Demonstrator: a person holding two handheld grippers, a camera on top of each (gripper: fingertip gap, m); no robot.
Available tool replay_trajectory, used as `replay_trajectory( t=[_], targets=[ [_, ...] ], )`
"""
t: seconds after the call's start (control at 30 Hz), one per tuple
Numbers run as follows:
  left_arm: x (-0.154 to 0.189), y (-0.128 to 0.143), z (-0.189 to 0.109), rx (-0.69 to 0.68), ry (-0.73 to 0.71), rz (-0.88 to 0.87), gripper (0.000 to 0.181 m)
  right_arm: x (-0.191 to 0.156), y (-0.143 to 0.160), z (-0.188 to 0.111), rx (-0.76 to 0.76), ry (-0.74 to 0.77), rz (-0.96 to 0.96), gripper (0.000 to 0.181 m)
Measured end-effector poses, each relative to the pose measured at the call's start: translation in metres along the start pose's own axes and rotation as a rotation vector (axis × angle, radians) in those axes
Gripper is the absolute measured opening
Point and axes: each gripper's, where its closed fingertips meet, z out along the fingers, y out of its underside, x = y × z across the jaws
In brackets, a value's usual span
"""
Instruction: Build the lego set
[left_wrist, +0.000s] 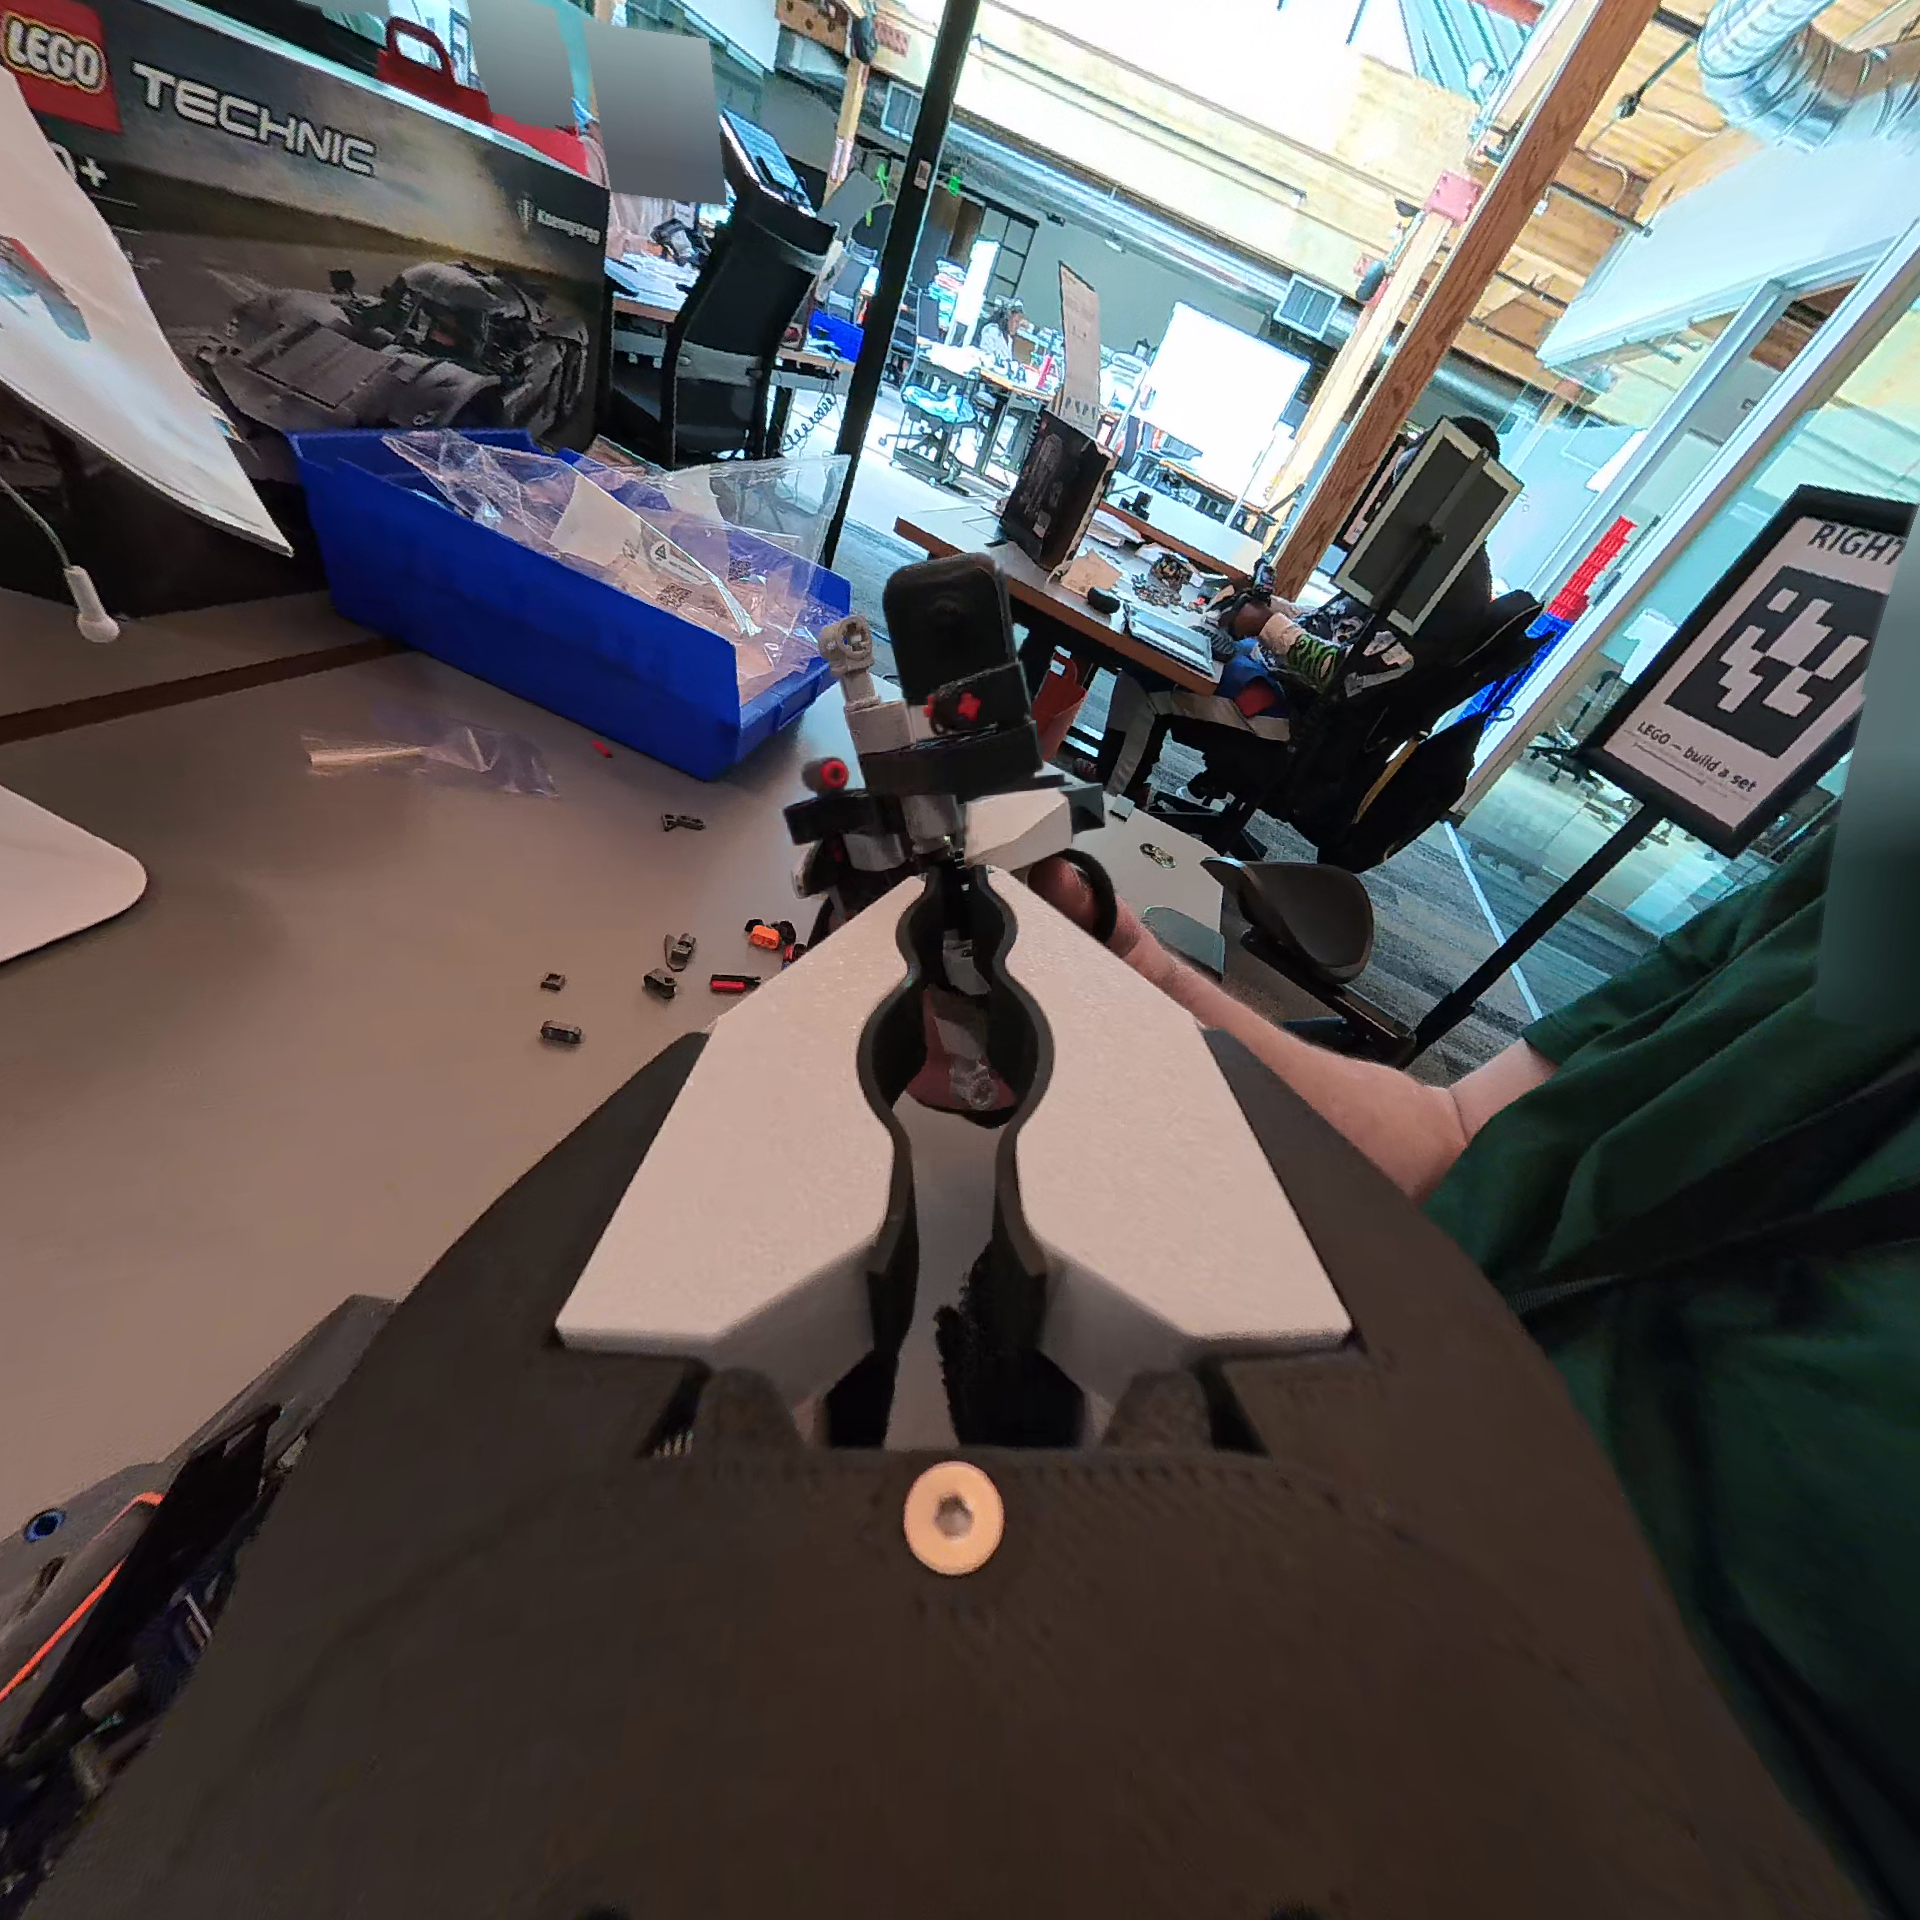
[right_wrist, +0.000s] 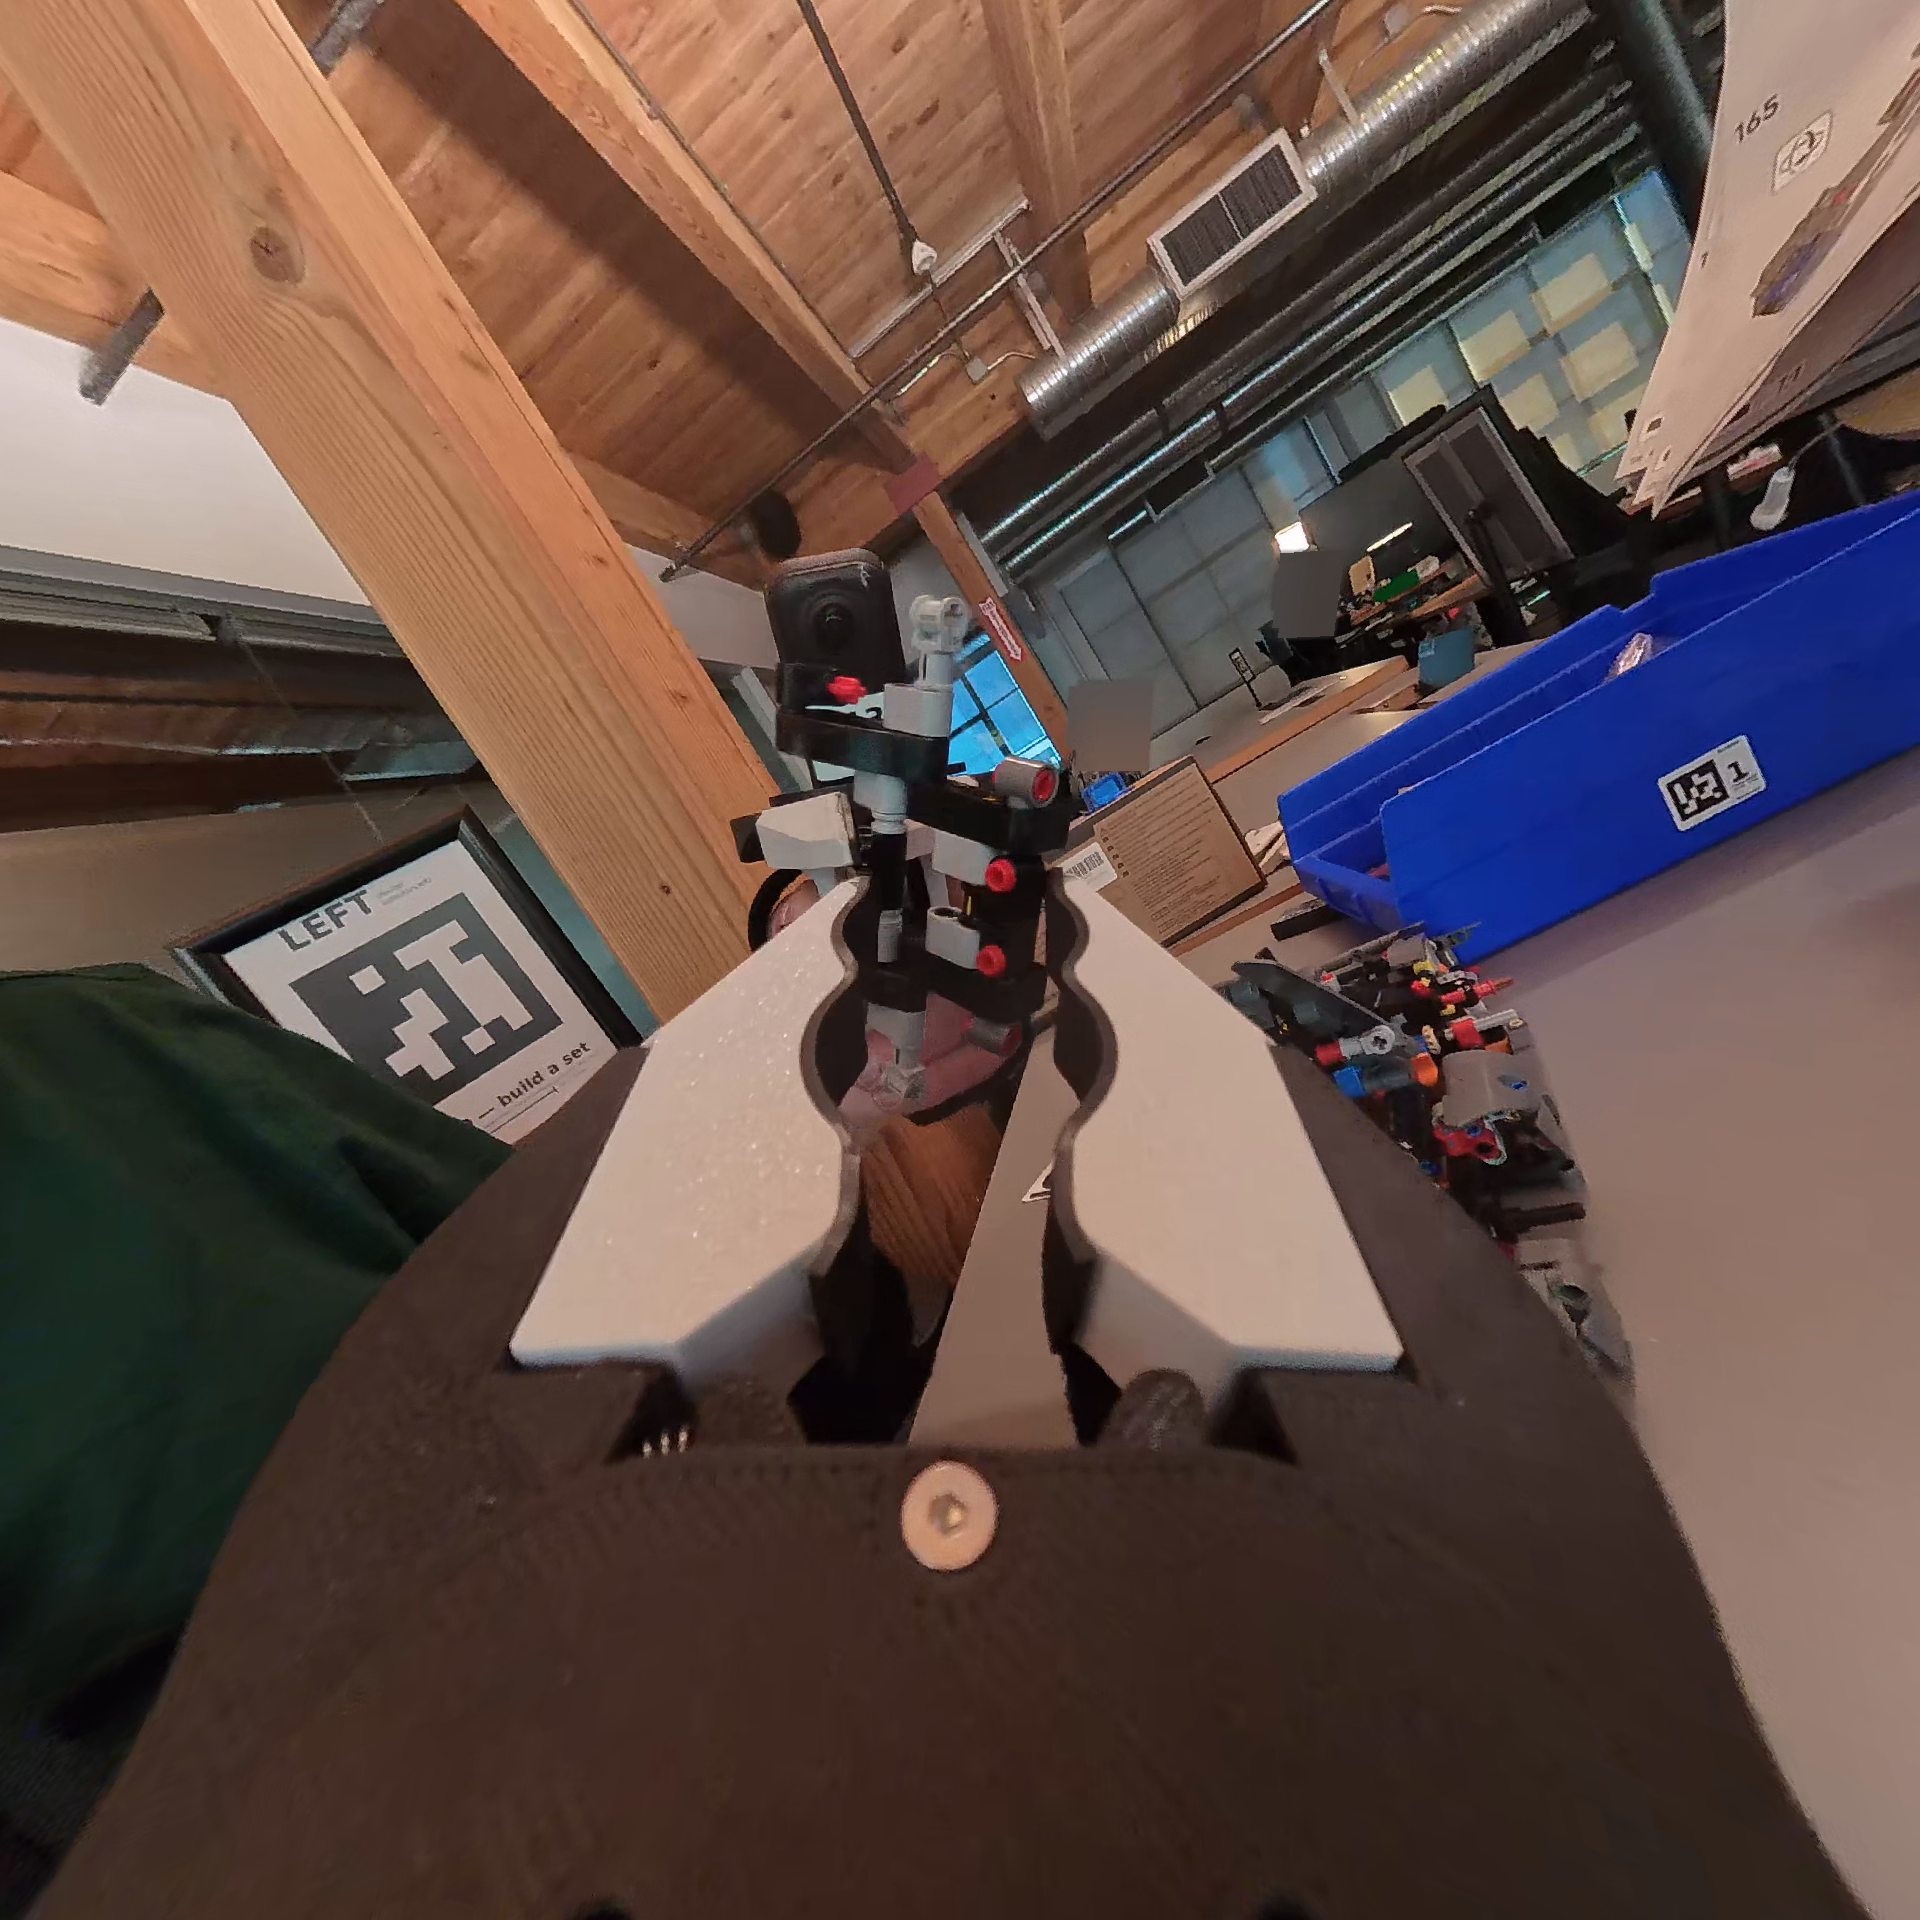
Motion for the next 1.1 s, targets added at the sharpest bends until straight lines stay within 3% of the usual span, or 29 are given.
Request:
replay_trajectory(
  t=[0.3, 0.43, 0.57, 0.7, 0.93, 1.1],
  targets=[
    [0.015, -0.006, -0.001, 0.018, 0.093, -0.030, 0.001, 0.002, -0.003, 0.008, 0.019, -0.102, 0.079, 0.053],
    [0.025, -0.008, 0.003, 0.032, 0.164, -0.058, 0.002, -0.012, -0.003, 0.013, 0.018, -0.272, 0.167, 0.057],
    [0.022, -0.008, 0.002, 0.037, 0.178, -0.083, 0.002, -0.027, -0.005, 0.012, 0.040, -0.403, 0.195, 0.034],
    [0.013, -0.006, -0.002, 0.014, 0.123, -0.082, 0.002, -0.018, -0.006, 0.009, 0.042, -0.321, 0.138, 0.015],
    [-0.017, 0.001, -0.012, -0.087, -0.084, -0.037, 0.001, 0.008, 0.001, 0.014, -0.063, -0.031, 0.008, 0.015],
    [-0.032, 0.005, -0.013, -0.138, -0.167, -0.037, 0.002, 0.017, 0.001, 0.014, -0.075, 0.024, -0.008, 0.014]
  ],
)
